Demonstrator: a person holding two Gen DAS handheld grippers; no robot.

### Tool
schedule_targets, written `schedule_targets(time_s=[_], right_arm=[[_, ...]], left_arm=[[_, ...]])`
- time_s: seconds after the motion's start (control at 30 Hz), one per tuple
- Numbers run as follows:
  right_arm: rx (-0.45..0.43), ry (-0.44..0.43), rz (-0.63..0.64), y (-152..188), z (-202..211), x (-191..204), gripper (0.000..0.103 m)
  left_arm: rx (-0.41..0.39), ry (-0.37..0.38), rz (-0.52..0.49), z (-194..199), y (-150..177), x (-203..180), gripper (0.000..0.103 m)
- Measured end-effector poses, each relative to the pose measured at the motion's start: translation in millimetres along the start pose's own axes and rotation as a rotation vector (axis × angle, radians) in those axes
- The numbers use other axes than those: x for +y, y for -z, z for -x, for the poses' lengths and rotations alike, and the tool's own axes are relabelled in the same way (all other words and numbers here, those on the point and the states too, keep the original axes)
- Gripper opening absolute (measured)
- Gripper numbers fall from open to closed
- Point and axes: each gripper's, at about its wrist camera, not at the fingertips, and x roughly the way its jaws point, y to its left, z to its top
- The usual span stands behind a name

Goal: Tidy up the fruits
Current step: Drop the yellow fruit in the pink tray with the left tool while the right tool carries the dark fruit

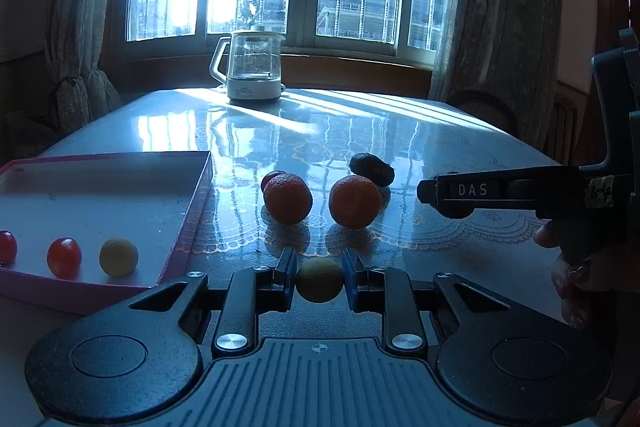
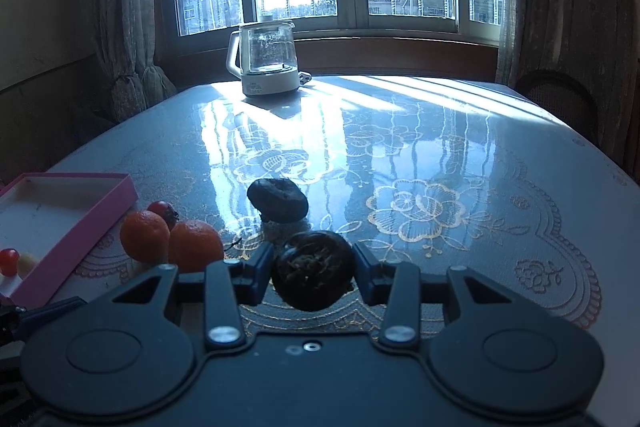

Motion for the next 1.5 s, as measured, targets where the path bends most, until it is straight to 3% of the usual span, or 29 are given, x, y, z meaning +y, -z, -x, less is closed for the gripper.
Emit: schedule_targets(time_s=[0.27, 0.5, 0.93, 1.2, 1.5], right_arm=[[-0.065, -0.003, 0.024, 0.3, 9.9, 4.3, 0.042], [-0.068, 0.003, 0.012, -0.8, 9.5, 3.1, 0.042], [-0.075, 0.012, 0.016, 0.4, 9.3, 5.1, 0.042], [-0.077, 0.023, 0.020, 0.9, 9.5, 6.5, 0.042], [-0.056, 0.021, 0.021, -0.2, 6.8, 5.1, 0.042]], left_arm=[[-0.039, -0.004, -0.026, 6.7, -0.3, 3.0, 0.025], [-0.073, -0.027, 0.011, 15.9, -8.6, 21.9, 0.025], [-0.137, -0.177, 0.106, 28.3, -22.7, 82.5, 0.025], [-0.107, -0.282, 0.157, 20.2, -21.4, 120.3, 0.025], [-0.045, -0.336, 0.161, 12.4, -12.2, 144.3, 0.025]])
